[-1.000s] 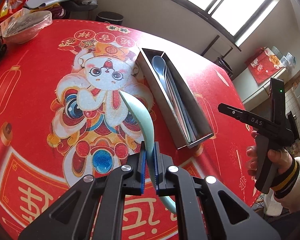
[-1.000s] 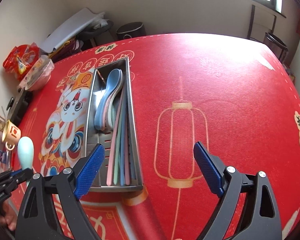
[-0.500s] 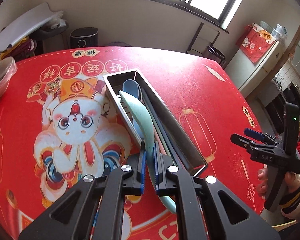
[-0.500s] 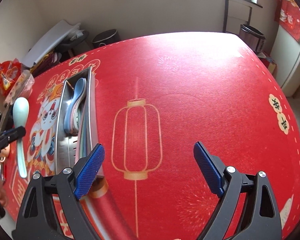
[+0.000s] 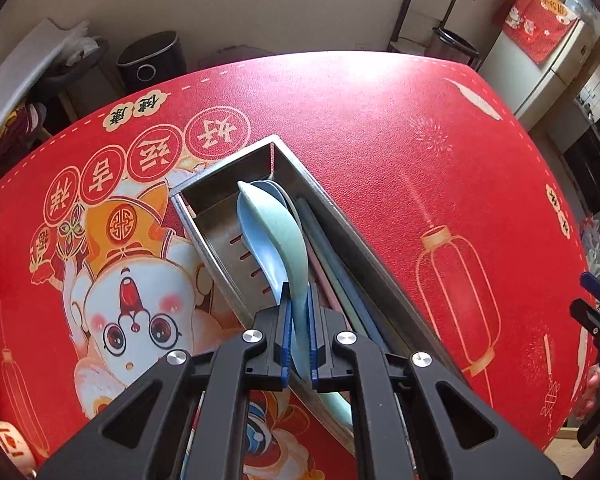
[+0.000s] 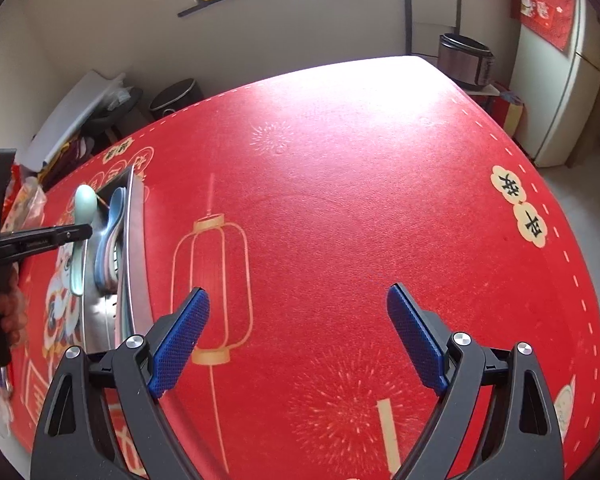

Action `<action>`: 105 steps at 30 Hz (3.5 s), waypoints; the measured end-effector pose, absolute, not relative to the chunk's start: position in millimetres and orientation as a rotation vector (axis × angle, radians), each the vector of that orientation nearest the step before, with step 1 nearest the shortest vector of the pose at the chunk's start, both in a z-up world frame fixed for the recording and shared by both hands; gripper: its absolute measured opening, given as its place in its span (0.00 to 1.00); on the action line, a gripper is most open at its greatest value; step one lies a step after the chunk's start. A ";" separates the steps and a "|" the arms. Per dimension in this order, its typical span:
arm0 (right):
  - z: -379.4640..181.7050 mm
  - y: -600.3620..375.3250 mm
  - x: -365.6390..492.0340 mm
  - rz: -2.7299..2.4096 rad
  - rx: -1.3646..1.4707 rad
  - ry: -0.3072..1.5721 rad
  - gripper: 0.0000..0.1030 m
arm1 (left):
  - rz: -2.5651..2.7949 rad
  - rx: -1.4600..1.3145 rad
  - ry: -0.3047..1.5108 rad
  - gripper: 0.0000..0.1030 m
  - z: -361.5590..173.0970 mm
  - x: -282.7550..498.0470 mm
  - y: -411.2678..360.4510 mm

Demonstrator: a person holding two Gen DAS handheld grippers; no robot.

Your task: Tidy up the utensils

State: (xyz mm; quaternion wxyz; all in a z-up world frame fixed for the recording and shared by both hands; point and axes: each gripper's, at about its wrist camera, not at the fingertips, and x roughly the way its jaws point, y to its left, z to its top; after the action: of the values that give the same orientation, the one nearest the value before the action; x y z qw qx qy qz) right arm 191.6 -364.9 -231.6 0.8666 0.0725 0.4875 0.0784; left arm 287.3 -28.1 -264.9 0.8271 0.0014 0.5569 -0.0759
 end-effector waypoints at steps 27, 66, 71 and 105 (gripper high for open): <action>-194.7 -384.2 169.1 0.095 0.152 0.942 0.85 | -0.147 0.034 1.063 0.48 -216.5 263.4 -30.8; -17.2 -305.9 12.5 -0.190 0.029 0.505 0.85 | -0.134 -0.078 0.527 0.94 -33.4 40.7 -4.7; -17.5 -307.1 11.9 -0.207 0.033 0.508 0.85 | -0.110 -0.057 0.526 0.94 -34.9 43.5 -6.4; -23.8 -311.8 17.5 -0.264 0.042 0.523 0.85 | -0.144 -0.054 0.543 0.94 -39.4 50.8 -16.2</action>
State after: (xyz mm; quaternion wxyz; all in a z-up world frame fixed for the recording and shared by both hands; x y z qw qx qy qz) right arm 17.5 -311.8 -23.8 0.9572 0.0207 0.2578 -0.1299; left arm 50.8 -16.2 -39.4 0.9605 -0.0266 0.2679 -0.0710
